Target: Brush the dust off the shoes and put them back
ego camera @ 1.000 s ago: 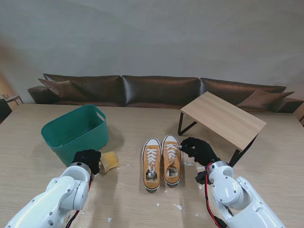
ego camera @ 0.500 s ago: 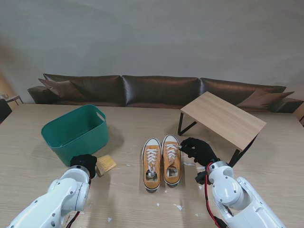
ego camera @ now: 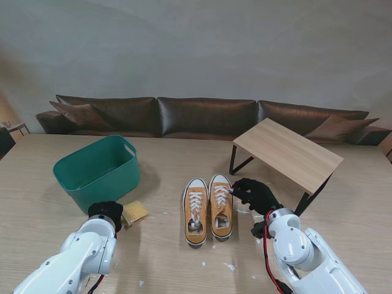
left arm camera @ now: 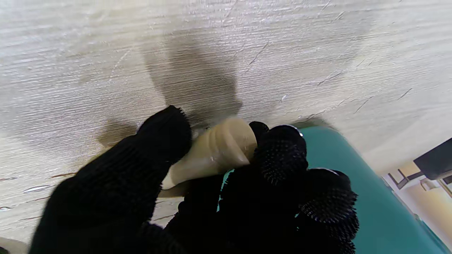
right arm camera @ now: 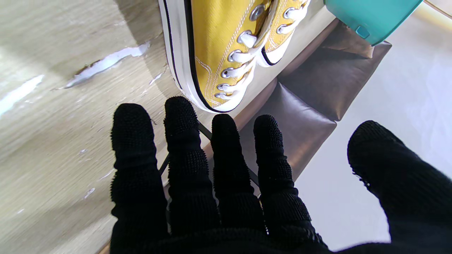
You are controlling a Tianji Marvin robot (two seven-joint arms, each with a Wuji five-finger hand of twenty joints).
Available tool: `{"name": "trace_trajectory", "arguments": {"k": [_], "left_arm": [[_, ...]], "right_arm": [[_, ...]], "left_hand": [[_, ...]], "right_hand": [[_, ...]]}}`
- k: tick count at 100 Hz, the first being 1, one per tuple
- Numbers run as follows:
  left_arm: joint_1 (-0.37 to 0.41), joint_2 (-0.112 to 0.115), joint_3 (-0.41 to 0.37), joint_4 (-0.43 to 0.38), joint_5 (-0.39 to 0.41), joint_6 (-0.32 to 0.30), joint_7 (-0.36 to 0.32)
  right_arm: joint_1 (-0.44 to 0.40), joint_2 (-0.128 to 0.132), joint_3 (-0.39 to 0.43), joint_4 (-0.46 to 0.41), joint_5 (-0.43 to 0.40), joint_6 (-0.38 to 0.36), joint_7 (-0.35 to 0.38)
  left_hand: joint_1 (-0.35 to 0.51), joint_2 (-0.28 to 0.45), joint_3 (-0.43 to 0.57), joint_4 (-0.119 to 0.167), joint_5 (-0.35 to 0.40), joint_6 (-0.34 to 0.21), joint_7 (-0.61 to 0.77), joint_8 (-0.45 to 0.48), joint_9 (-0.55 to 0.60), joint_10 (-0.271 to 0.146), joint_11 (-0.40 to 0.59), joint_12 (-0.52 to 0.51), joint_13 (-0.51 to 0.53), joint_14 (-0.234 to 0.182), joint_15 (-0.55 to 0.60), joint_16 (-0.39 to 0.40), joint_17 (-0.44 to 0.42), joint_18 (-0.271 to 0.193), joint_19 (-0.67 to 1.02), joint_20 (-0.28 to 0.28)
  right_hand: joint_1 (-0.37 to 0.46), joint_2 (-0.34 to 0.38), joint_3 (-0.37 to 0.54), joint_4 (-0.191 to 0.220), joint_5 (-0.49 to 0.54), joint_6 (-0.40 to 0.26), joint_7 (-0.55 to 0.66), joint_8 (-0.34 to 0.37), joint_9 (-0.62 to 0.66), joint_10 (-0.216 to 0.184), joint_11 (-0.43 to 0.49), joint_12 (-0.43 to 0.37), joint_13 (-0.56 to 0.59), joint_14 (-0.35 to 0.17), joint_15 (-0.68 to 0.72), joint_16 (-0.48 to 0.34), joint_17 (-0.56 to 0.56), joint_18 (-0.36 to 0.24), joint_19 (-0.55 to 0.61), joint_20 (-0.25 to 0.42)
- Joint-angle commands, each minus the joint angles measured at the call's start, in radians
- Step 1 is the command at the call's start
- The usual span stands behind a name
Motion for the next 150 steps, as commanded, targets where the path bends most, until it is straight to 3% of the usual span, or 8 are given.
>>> {"name": "trace_trajectory", "arguments": {"k": [1,22,53,81,95,128,140,150], "left_arm": [[0.006,-0.004,-0.005,-0.011,0.009,-0.003,-0.027],[0.014,-0.005,-0.013,-0.024,0.022,-0.007,-0.054],[0.05,-0.01,-0.048,-0.08,0.048,-0.033,-0.059],[0.081,-0.026,-0.082,-0.192,0.168,-0.098,-0.166],[0.091,-0.027,-0.095,-0.244,0.197,-0.177,-0.172],[0.056,-0.005,-0.077,-0.207,-0.245,-0.36,0.15],[0.033,-0.01,-0.053,-0.165,-0.378,-0.449,0.223],[0.003,-0.018,-0.012,-0.126,-0.439,-0.494,0.279]], "right_arm": [[-0.004,-0.002,-0.004,0.0,0.001,-0.004,0.016],[-0.003,-0.003,-0.005,0.002,0.007,-0.005,0.019],[-0.002,-0.002,-0.007,0.005,0.014,-0.006,0.025],[-0.004,0.0,-0.007,0.003,0.02,-0.005,0.037],[-0.002,-0.001,-0.009,0.005,0.02,-0.005,0.034],[0.004,-0.003,-0.015,0.014,0.019,-0.005,0.025],[0.006,-0.004,-0.017,0.018,0.02,-0.006,0.023],[0.007,-0.004,-0.018,0.02,0.02,-0.007,0.025]], "left_hand": [[-0.03,0.032,0.027,0.036,0.004,0.03,-0.053,-0.01,-0.03,0.034,0.006,-0.021,-0.022,-0.006,0.02,0.014,-0.012,-0.012,0.019,0.02],[-0.107,0.078,0.044,0.082,0.036,0.044,-0.194,-0.074,-0.056,0.04,-0.008,-0.049,-0.04,-0.005,0.014,0.013,-0.021,-0.015,0.016,0.024],[-0.147,0.083,-0.01,0.075,0.031,0.04,-0.252,-0.111,-0.076,0.049,-0.018,-0.06,-0.058,0.006,0.005,0.013,-0.037,-0.015,0.014,0.031],[-0.189,0.122,-0.128,0.079,0.021,0.031,-0.342,-0.158,-0.11,0.071,-0.072,-0.106,-0.094,0.022,-0.033,0.009,-0.067,-0.008,-0.009,0.043],[-0.175,0.166,-0.19,0.088,0.01,-0.045,-0.366,-0.169,-0.183,0.057,-0.097,-0.121,-0.196,0.039,-0.041,0.036,-0.156,-0.026,-0.054,0.074],[-0.094,0.159,-0.111,0.081,0.057,-0.175,-0.375,-0.203,-0.161,0.039,-0.067,-0.084,-0.27,0.077,-0.105,0.013,-0.249,0.009,-0.164,0.111],[0.017,0.108,-0.109,0.015,0.084,-0.202,-0.337,-0.171,-0.139,0.045,-0.034,-0.043,-0.254,0.084,-0.067,0.03,-0.24,0.02,-0.159,0.139],[0.089,0.085,-0.124,-0.002,0.118,-0.219,-0.306,-0.178,-0.102,0.039,-0.004,-0.011,-0.222,0.079,-0.035,0.031,-0.209,0.023,-0.143,0.146]], "right_hand": [[0.012,0.027,-0.018,0.018,0.002,0.007,-0.01,-0.013,0.013,0.023,0.009,-0.013,0.025,0.01,0.012,0.007,-0.281,0.024,0.007,-0.004],[0.014,0.027,-0.018,0.018,0.002,0.008,-0.01,-0.013,0.014,0.023,0.009,-0.013,0.024,0.012,0.011,0.007,-0.282,0.025,0.006,-0.004],[0.016,0.028,-0.017,0.018,0.002,0.009,-0.01,-0.013,0.02,0.024,0.011,-0.013,0.028,0.012,0.013,0.008,-0.281,0.025,0.007,-0.005],[0.017,0.029,-0.018,0.018,0.004,0.012,-0.008,-0.013,0.022,0.025,0.01,-0.013,0.03,0.014,0.012,0.008,-0.281,0.025,0.007,-0.005],[0.017,0.029,-0.019,0.018,0.004,0.013,-0.009,-0.014,0.023,0.025,0.01,-0.013,0.029,0.015,0.011,0.008,-0.28,0.026,0.008,-0.005],[0.018,0.028,-0.019,0.018,0.003,0.012,-0.009,-0.015,0.023,0.025,0.01,-0.012,0.029,0.014,0.011,0.008,-0.28,0.026,0.008,-0.005],[0.018,0.028,-0.018,0.018,0.003,0.013,-0.009,-0.015,0.023,0.026,0.009,-0.013,0.029,0.014,0.011,0.008,-0.281,0.026,0.007,-0.006],[0.018,0.028,-0.018,0.018,0.002,0.013,-0.009,-0.015,0.024,0.025,0.01,-0.012,0.029,0.014,0.011,0.008,-0.281,0.026,0.007,-0.006]]}}
